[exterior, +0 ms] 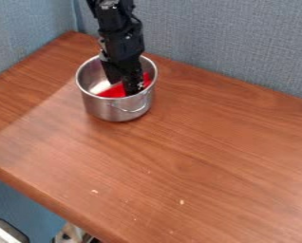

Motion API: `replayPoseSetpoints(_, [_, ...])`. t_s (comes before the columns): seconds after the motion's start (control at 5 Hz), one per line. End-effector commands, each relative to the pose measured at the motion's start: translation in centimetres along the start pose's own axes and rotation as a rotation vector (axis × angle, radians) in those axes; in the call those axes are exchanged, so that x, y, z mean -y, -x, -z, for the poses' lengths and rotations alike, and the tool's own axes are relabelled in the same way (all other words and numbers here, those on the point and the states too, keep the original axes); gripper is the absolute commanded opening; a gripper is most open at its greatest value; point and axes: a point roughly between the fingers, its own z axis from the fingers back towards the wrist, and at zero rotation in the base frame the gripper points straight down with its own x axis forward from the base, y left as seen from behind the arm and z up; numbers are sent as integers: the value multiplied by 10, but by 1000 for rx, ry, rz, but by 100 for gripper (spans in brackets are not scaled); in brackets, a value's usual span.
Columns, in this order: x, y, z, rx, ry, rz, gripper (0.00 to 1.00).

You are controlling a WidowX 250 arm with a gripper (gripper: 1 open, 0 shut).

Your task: Put the red object in the metal pot

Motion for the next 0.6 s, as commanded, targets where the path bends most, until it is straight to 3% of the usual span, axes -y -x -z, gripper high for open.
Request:
replayPoseSetpoints(0.0, [-13, -9, -25, 44, -34, -1, 100])
replayPoseSetpoints(0.2, [-25, -11, -34, 45, -43, -2, 100])
replayPoseSetpoints(0.4, [-37, -12, -35, 24, -48, -4, 100])
